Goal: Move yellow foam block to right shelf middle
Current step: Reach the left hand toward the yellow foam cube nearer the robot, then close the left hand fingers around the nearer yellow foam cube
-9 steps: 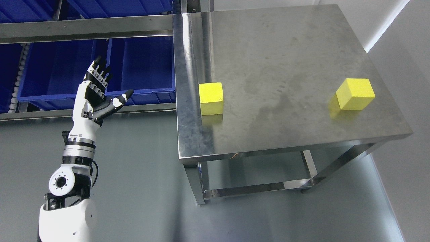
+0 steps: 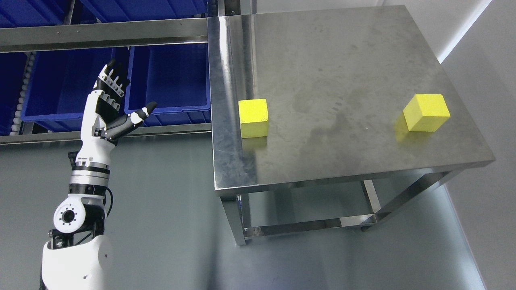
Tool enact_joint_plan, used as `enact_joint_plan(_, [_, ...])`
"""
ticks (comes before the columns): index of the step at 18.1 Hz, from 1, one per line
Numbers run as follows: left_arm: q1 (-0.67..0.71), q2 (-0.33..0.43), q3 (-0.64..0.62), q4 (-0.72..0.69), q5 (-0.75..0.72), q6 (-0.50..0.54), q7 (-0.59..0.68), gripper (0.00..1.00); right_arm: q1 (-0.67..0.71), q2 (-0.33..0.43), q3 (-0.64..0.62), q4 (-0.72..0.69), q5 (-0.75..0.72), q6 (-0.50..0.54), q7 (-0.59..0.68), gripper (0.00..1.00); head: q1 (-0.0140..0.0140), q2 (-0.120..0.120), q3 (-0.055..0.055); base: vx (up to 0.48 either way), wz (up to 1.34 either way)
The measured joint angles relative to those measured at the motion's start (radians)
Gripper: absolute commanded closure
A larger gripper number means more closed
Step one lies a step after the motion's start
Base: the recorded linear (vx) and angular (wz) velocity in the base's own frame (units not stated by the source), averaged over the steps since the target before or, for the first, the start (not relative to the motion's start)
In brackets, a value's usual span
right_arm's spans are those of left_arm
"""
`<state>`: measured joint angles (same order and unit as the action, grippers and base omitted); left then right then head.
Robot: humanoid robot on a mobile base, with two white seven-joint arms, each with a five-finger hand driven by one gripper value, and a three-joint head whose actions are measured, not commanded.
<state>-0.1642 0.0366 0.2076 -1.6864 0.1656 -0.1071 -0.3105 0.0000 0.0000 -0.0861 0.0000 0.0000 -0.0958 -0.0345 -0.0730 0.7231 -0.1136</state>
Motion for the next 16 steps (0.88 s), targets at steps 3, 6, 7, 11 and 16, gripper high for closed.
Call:
enact_joint_plan(3, [-0.062,0.027,-0.016,0.009,-0.015,-0.025,-0.151,0.02,0.0,0.0,0.0,0.0,0.0,0.0,0.0,0.0,0.0,0.0,0.0,0.0,0.0])
enact_joint_plan(6, [-0.137,0.052,-0.062,0.036,-0.071,-0.028,-0.289,0.02,0.0,0.0,0.0,0.0,0.0,0.0,0.0,0.0,0.0,0.0,0.0,0.0,0.0])
enact_joint_plan(7, [-0.159,0.058,-0.079,0.046,-0.087,-0.029,-0.318,0.02,0.0,0.0,0.0,0.0,0.0,0.0,0.0,0.0,0.0,0.0,0.0,0.0,0.0])
enact_joint_plan(11, [-0.234,0.076,-0.16,0.098,-0.177,-0.03,-0.383,0.02,0.0,0.0,0.0,0.0,0.0,0.0,0.0,0.0,0.0,0.0,0.0,0.0,0.0])
enact_joint_plan(16, [-0.305,0.086,-0.272,0.181,-0.238,-0.023,-0.398,0.01,0.0,0.0,0.0,0.0,0.0,0.0,0.0,0.0,0.0,0.0,0.0,0.0,0.0])
